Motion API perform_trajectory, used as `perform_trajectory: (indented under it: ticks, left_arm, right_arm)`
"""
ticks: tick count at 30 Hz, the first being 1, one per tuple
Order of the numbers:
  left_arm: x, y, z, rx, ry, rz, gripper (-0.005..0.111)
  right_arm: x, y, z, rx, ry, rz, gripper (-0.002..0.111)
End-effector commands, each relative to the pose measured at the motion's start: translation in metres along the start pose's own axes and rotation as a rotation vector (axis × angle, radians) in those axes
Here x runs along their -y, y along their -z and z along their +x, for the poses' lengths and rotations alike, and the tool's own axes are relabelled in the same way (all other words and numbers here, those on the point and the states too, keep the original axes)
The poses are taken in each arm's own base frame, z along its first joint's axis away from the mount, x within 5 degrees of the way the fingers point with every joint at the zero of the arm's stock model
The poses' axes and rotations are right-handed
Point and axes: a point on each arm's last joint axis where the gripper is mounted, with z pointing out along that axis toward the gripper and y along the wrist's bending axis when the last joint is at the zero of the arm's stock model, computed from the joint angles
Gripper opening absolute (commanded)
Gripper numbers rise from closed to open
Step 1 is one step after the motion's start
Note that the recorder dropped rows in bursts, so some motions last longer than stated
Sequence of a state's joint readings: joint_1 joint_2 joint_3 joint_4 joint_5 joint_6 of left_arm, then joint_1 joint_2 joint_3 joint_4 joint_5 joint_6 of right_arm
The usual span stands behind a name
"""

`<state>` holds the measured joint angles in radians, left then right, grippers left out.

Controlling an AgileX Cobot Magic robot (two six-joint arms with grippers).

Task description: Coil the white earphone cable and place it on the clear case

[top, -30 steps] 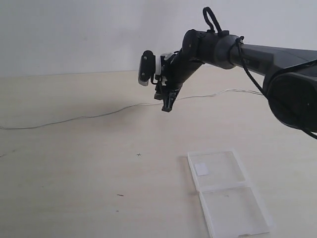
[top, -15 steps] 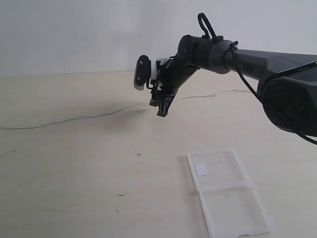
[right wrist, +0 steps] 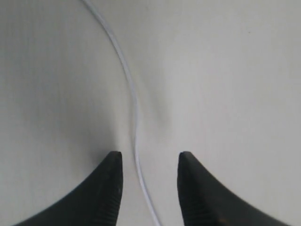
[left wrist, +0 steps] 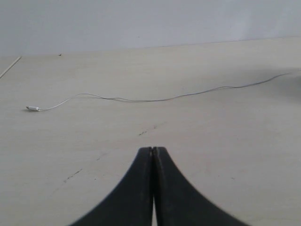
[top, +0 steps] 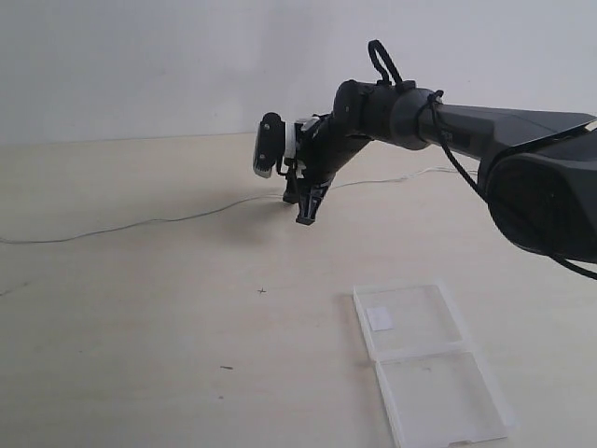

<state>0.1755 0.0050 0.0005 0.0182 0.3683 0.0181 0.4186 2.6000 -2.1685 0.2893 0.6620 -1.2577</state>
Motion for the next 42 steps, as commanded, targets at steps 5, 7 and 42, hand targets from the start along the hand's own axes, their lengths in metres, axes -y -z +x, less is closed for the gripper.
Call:
perform_trajectory:
  ticks: [5, 7, 42]
  left_arm:
    - [0.000, 0.000, -0.001, 0.014, -0.003, 0.006, 0.000]
    - [0.000, 0.000, -0.001, 0.014, -0.003, 0.006, 0.000]
    - [0.000, 0.000, -0.001, 0.014, -0.003, 0.006, 0.000]
  right_arm:
    - [0.000, 0.000, 0.000, 0.000, -0.002, 0.006, 0.037]
    - [-0.001, -0.001, 0.001, -0.001, -0.003, 0.000, 0.032]
    - [-0.013, 0.065, -0.006, -0.153, 0.161, -0.356, 0.000]
